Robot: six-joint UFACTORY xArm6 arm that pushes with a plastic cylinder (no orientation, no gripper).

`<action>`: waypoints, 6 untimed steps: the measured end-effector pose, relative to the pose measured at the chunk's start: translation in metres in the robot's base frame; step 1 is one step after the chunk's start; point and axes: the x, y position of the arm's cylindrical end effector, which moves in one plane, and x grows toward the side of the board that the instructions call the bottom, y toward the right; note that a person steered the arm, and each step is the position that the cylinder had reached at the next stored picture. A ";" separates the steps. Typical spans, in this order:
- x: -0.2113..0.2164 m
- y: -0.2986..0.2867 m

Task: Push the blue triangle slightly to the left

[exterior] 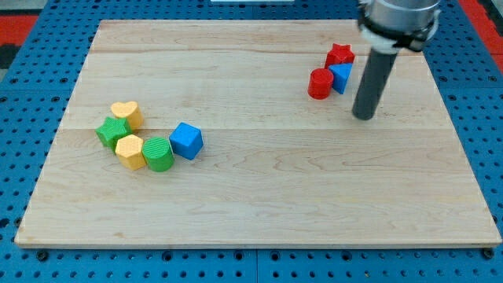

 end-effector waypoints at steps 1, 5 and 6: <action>-0.050 0.003; -0.074 -0.069; -0.062 -0.066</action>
